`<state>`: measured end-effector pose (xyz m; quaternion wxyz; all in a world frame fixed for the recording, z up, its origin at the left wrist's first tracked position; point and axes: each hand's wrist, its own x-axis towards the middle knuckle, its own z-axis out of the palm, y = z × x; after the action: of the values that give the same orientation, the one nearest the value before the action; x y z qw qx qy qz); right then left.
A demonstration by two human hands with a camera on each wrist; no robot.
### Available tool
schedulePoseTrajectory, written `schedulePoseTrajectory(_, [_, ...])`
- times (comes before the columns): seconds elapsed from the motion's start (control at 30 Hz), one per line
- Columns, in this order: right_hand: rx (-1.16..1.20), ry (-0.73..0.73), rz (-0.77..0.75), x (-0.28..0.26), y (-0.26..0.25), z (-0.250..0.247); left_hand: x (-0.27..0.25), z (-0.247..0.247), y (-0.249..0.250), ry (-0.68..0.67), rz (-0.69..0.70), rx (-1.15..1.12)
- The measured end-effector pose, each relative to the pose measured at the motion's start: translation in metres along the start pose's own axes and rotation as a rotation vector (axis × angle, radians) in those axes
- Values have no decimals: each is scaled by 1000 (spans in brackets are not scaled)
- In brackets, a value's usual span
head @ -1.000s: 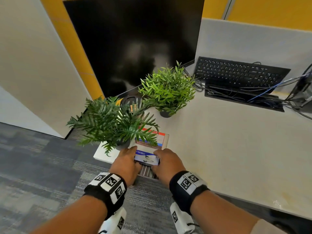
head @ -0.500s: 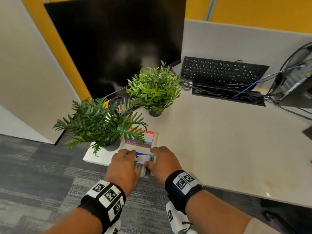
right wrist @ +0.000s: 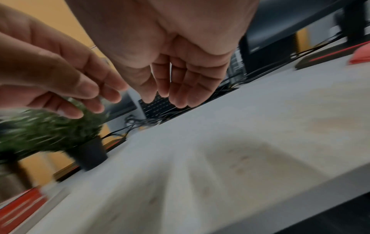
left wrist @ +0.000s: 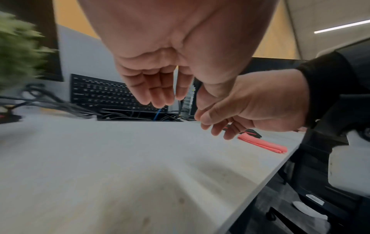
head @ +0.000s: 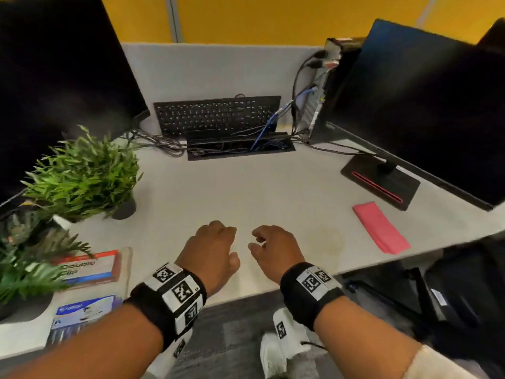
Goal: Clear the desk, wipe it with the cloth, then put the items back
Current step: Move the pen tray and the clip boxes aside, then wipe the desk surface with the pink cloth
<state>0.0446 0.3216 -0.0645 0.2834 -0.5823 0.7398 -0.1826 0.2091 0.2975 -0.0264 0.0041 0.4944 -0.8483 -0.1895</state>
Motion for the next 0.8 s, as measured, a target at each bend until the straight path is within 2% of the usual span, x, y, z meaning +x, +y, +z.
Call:
schedulePoseTrajectory(0.3, [6,168,302,44,149,-94,124,26,95,-169,132,59])
schedulePoseTrajectory(0.47, [-173,189,447,68,224,-133,179,42,130,-237,152,81])
schedulePoseTrajectory(0.57, [-305,171,470,77,249,-145,203,49,140,-264,147,74])
schedulePoseTrajectory(0.67, [-338,184,429,86,262,-145,220,55,142,-273,109,46])
schedulePoseTrajectory(0.8, [-197,174,443,98,276,-157,234,55,134,-274,73,-5])
